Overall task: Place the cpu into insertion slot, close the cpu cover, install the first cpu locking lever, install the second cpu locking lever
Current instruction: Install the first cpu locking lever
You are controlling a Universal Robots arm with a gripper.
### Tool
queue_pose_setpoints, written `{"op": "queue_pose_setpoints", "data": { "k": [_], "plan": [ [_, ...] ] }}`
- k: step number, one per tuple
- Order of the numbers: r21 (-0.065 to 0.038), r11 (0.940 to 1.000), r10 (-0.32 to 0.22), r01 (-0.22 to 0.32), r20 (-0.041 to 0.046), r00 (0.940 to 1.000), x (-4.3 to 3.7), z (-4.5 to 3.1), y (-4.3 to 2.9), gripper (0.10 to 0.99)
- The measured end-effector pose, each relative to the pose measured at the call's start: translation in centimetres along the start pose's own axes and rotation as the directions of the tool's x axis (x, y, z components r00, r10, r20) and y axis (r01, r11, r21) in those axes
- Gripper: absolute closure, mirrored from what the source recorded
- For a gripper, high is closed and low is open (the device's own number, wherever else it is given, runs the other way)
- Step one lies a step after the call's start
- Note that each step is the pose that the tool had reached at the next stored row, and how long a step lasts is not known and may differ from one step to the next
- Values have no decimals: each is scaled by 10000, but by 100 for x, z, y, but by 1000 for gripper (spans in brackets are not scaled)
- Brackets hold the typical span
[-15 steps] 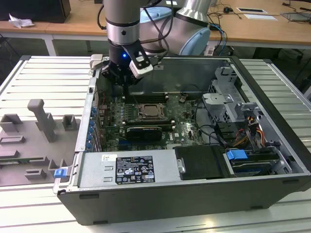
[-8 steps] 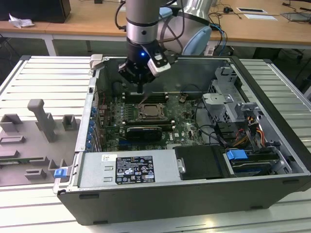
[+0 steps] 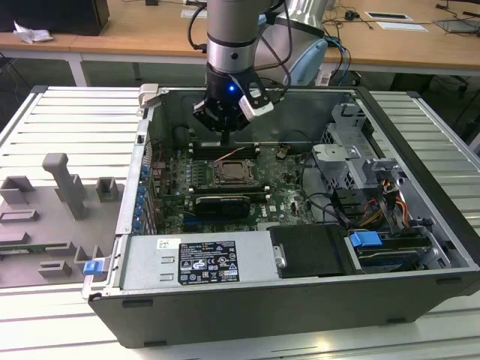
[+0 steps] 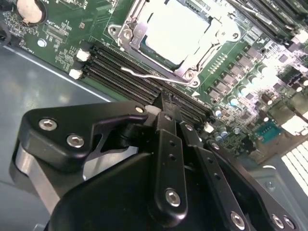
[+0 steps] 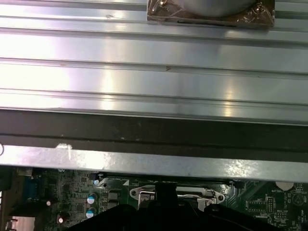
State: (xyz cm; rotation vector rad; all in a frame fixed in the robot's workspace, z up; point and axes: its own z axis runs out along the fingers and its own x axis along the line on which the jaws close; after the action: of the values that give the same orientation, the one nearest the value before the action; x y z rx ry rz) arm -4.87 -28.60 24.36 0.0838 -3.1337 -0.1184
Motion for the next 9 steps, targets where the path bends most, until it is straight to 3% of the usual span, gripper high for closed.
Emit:
{"op": "queue_pose_setpoints", "data": {
  "k": [1, 2, 3, 9],
  "plan": [
    [3, 10000, -13, 13, 42, 10000, 0, 7, -1, 980],
    [16, 10000, -32, 31, 237, 9997, 0, 13, -1, 980],
    [16, 10000, -40, 39, 323, 9995, 0, 21, -1, 980],
    [20, 10000, -54, 54, 339, 9994, -46, 130, -12, 980]
  ]
}}
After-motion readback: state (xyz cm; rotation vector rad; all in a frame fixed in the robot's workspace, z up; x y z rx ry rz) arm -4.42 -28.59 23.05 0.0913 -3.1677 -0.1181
